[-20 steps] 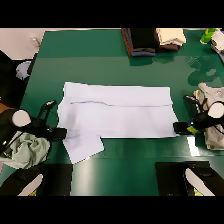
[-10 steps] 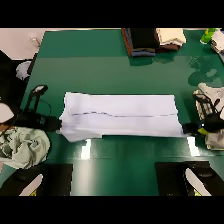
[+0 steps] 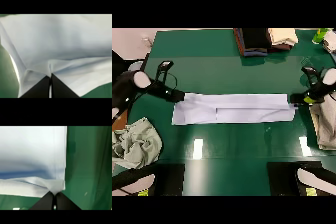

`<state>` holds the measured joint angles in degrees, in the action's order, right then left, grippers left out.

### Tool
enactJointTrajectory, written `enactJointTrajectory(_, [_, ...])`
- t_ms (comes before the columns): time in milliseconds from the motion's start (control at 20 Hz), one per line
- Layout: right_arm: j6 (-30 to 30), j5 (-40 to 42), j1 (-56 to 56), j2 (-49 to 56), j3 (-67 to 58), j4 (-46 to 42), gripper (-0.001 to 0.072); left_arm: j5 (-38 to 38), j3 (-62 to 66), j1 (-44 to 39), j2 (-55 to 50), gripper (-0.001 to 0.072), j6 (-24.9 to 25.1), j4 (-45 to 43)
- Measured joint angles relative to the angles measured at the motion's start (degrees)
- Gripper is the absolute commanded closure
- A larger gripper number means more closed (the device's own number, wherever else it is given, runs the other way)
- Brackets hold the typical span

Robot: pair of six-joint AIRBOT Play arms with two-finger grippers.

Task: Fold the shirts.

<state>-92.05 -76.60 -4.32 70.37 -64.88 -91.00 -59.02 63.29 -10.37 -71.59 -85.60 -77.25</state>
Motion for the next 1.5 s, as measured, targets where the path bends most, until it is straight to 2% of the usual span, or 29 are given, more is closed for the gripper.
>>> enactJointTrajectory(150, [-0.1, 0.9, 0.0, 7.4, -5.7, 1.4, 0.0691, 3.0, 2.2, 0.0, -4.4, 0.0681, 0.4, -0.3])
enactJointTrajectory(200, [-0.1, 1.0, 0.0, 9.7, -7.5, 2.0, 0.069, 3.5, 2.6, 0.0, -5.2, 0.063, 0.4, -0.3])
enactJointTrajectory(250, [-0.1, 1.2, 0.0, 11.8, -9.3, 2.9, 0.0685, 4.1, 2.9, 0.0, -5.8, 0.0415, 0.5, -0.3])
enactJointTrajectory(300, [-0.1, 1.4, 0.0, 13.5, -10.8, 3.7, 0.055, 4.3, 3.0, 0.0, -6.2, 0.0262, 0.5, -0.5])
enactJointTrajectory(350, [-0.1, 1.5, -0.1, 14.9, -12.1, 4.4, 0.0328, 4.4, 3.2, 0.1, -6.5, 0.0276, 0.5, -0.5])
enactJointTrajectory(400, [-0.1, 1.9, -0.2, 16.1, -13.5, 5.3, 0.0248, 4.5, 3.3, 0.1, -6.7, 0.0278, 0.4, -0.5])
enactJointTrajectory(650, [1.1, 2.8, -2.3, 16.7, -16.2, 7.7, 0.0242, 2.4, 3.5, 0.1, -6.2, 0.028, 0.2, -0.3])
enactJointTrajectory(700, [1.5, 2.9, -3.2, 15.8, -15.2, 8.1, 0.0148, 1.6, 3.5, 0.1, -5.9, 0.0286, 0.2, -0.3])
enactJointTrajectory(750, [2.0, 2.9, -4.3, 15.0, -13.7, 8.2, 0.0106, 0.8, 3.5, 0.1, -5.7, 0.0503, 0.2, -0.2])
enactJointTrajectory(800, [2.4, 2.9, -5.5, 14.0, -11.7, 8.3, 0.0106, 0.1, 3.5, 0.1, -5.5, 0.0672, 0.1, 0.3])
enactJointTrajectory(1000, [3.7, 3.7, -9.4, 12.1, -3.0, 9.6, 0.0121, -1.2, 3.5, 0.0, -5.2, 0.0684, 0.2, 4.1])
enactJointTrajectory(1050, [4.0, 4.6, -9.9, 11.9, -1.0, 10.6, 0.0152, -1.2, 3.5, 0.0, -5.1, 0.0684, 0.3, 5.1])
enactJointTrajectory(1300, [4.8, 8.8, -9.4, 12.2, 3.6, 13.9, 0.016, -1.4, 3.5, 0.0, -5.1, 0.0684, 0.5, 8.0])
enactJointTrajectory(1350, [4.9, 9.0, -9.0, 12.7, 3.5, 14.2, 0.0208, -1.4, 3.5, 0.0, -5.1, 0.0684, 0.5, 8.3])
enactJointTrajectory(1400, [5.0, 9.1, -8.5, 13.3, 3.1, 14.3, 0.0304, -1.5, 3.5, 0.0, -5.1, 0.0684, 0.5, 8.6])
enactJointTrajectory(1450, [5.0, 9.2, -8.0, 13.9, 2.7, 14.5, 0.0412, -1.5, 3.5, 0.0, -5.1, 0.0684, 0.5, 8.9])
enactJointTrajectory(1500, [5.1, 9.4, -7.5, 14.3, 2.4, 14.6, 0.0568, -1.5, 3.5, 0.0, -5.1, 0.0685, 0.5, 9.4])
